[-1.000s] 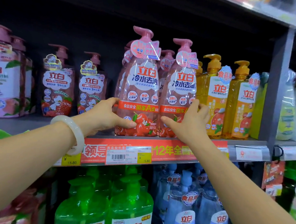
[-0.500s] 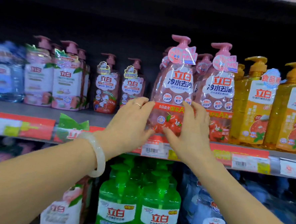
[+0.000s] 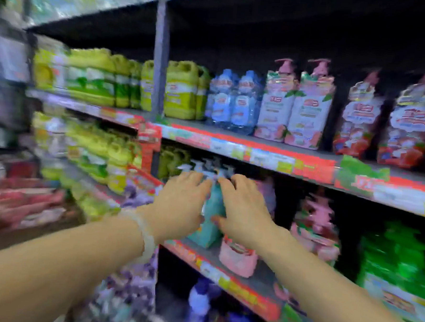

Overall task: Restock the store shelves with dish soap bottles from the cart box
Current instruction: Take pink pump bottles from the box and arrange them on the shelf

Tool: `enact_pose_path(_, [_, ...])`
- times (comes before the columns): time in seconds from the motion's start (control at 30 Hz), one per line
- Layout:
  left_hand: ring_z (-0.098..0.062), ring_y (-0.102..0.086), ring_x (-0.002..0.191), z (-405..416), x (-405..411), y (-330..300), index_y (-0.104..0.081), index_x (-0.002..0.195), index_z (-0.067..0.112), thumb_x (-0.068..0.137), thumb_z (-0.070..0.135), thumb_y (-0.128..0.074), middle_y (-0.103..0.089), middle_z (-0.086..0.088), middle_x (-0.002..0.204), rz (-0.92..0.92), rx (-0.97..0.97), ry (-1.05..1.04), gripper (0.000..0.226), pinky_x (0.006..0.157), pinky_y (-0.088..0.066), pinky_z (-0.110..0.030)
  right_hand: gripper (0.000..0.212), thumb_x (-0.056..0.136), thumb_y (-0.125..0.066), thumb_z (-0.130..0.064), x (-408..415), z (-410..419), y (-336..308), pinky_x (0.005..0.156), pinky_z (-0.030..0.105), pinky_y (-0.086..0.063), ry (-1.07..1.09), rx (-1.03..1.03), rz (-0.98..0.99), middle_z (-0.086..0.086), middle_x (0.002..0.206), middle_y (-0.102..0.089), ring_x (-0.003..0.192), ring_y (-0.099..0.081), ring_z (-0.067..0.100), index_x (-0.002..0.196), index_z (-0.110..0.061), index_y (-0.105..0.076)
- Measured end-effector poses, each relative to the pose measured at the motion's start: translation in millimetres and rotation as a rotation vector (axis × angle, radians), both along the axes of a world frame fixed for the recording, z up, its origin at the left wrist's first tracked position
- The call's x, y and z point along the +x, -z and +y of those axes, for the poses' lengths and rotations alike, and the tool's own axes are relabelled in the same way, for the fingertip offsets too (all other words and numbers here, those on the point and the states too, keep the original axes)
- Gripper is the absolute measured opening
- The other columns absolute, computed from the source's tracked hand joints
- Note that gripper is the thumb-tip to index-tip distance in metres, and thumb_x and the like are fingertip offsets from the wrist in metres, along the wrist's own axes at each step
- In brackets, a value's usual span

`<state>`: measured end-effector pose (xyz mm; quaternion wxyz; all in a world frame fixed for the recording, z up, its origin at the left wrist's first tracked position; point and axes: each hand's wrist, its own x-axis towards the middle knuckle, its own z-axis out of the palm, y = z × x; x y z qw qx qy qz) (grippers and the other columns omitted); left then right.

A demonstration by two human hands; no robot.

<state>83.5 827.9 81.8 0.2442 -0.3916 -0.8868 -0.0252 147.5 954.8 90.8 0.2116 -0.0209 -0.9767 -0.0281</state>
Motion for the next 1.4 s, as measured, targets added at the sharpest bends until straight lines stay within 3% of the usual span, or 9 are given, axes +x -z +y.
enact_pose_path(0.13, [-0.028,-0.035,0.131,-119.0,-40.1,40.1,-0.029,0.141,0.015,0.083,0.035,-0.062,-0.034,-0.009,0.142,-0.100,-0.060,-0.265,0.070,0.104,-0.035,-0.037,0.066,0.084,-0.062,-0.038,-66.5,-109.1,45.9,0.105,0.038,-0.031,-0.108,-0.054,-0.133,0.013,0.141,-0.031,0.131,-0.030,0.032,0.138,-0.014,-0.032])
enact_pose_path(0.33, [-0.033,-0.036,0.128,-265.6,-79.1,100.6,-0.030,0.141,0.012,0.083,0.032,-0.060,-0.037,-0.012,0.139,-0.263,-0.169,-0.511,0.068,0.102,-0.039,-0.043,0.058,0.088,-0.056,-0.039,-132.5,-241.9,107.8,0.102,0.042,-0.035,-0.210,-0.093,-0.311,0.015,0.137,-0.035,0.129,-0.033,0.035,0.132,-0.008,-0.037])
enact_pose_path(0.6, [-0.030,-0.038,0.125,-397.6,-138.6,149.1,-0.037,0.132,0.016,0.084,0.031,-0.062,-0.041,-0.009,0.134,-0.411,-0.123,-0.704,0.057,0.101,-0.041,-0.042,0.060,0.083,-0.064,-0.035,-227.4,-365.8,154.3,0.102,0.042,-0.033,-0.362,-0.021,-0.495,0.013,0.136,-0.032,0.129,-0.030,0.034,0.130,-0.011,-0.035])
enact_pose_path(0.87, [-0.027,-0.038,0.126,-509.0,-261.6,161.2,-0.034,0.139,0.019,0.082,0.037,-0.064,-0.040,-0.005,0.137,-0.452,-0.094,-0.797,0.066,0.104,-0.039,-0.039,0.071,0.083,-0.064,-0.041,-374.4,-469.3,176.1,0.104,0.044,-0.033,-0.441,-0.066,-0.604,0.013,0.143,-0.028,0.133,-0.027,0.034,0.138,-0.012,-0.030])
enact_pose_path(1.07, [-0.026,-0.039,0.125,-575.2,-355.8,163.3,-0.033,0.139,0.019,0.081,0.037,-0.065,-0.041,-0.005,0.137,-0.496,-0.067,-0.841,0.069,0.105,-0.040,-0.038,0.068,0.081,-0.066,-0.042,-474.0,-530.1,183.4,0.106,0.044,-0.034,-0.429,-0.078,-0.626,0.013,0.140,-0.033,0.131,-0.031,0.034,0.135,-0.012,-0.035])
enact_pose_path(1.27, [-0.024,-0.040,0.126,-629.5,-457.2,186.4,-0.034,0.139,0.021,0.080,0.036,-0.067,-0.041,-0.003,0.138,-0.545,-0.073,-0.776,0.069,0.106,-0.040,-0.039,0.071,0.084,-0.064,-0.038,-565.4,-573.6,203.9,0.108,0.045,-0.032,-0.364,-0.112,-0.655,0.013,0.146,-0.026,0.137,-0.023,0.034,0.141,-0.012,-0.030])
enact_pose_path(1.4, [-0.025,-0.039,0.125,-665.4,-536.4,196.7,-0.036,0.136,0.020,0.080,0.033,-0.067,-0.042,-0.004,0.135,-0.558,-0.110,-0.701,0.065,0.102,-0.043,-0.041,0.069,0.083,-0.064,-0.042,-631.2,-606.8,219.4,0.106,0.045,-0.033,-0.263,-0.131,-0.672,0.014,0.144,-0.028,0.134,-0.028,0.035,0.137,-0.010,-0.034])
